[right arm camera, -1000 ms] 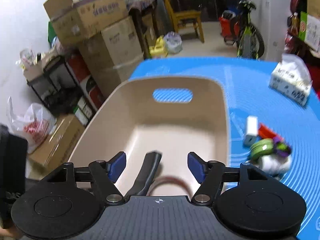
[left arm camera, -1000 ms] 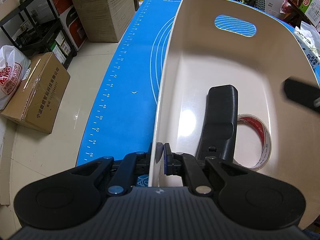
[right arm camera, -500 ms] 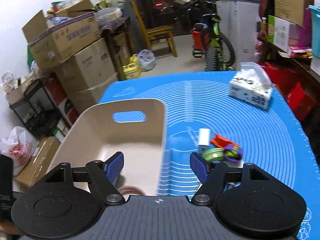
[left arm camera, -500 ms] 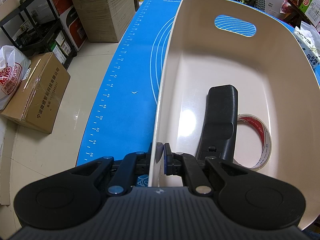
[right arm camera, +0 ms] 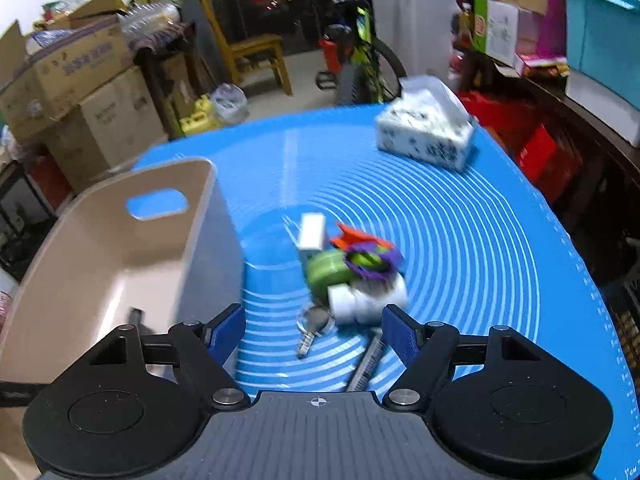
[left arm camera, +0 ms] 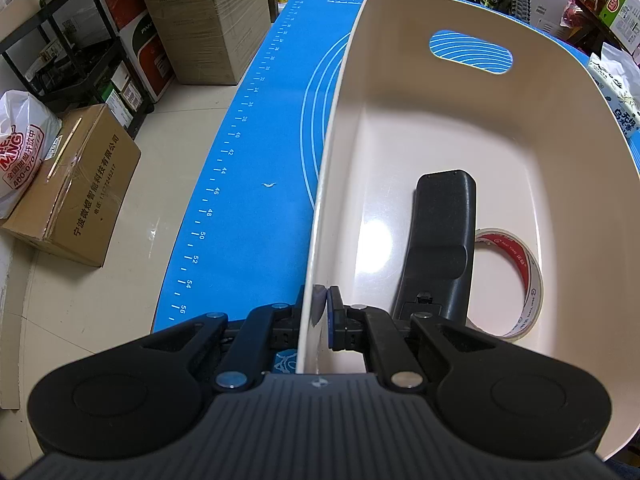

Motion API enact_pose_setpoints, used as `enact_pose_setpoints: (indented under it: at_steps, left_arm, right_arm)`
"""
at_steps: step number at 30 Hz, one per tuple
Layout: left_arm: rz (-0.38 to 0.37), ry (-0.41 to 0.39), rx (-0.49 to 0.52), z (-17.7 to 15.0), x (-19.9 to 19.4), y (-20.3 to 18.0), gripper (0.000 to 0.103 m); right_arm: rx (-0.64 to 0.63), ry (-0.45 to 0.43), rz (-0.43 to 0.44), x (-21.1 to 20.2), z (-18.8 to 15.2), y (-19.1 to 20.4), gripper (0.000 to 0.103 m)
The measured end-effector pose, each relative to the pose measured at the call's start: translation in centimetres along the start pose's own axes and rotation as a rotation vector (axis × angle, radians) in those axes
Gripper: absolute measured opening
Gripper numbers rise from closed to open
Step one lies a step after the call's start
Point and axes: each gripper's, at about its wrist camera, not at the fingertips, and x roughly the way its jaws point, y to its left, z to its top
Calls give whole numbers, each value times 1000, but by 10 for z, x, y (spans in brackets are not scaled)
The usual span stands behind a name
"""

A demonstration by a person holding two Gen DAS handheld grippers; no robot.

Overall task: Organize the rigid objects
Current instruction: 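Move the right gripper back to the black marker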

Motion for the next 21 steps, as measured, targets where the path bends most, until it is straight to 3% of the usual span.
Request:
enact_pose_setpoints:
  at_steps: [8, 21]
  left_arm:
    - [2, 0, 1, 0, 0, 0, 9]
    - [1, 0, 0, 0, 0, 0, 9]
  right_arm:
    - [44, 92, -48, 31, -22, -19, 79]
    - [32, 126, -74, 50, -44, -21, 78]
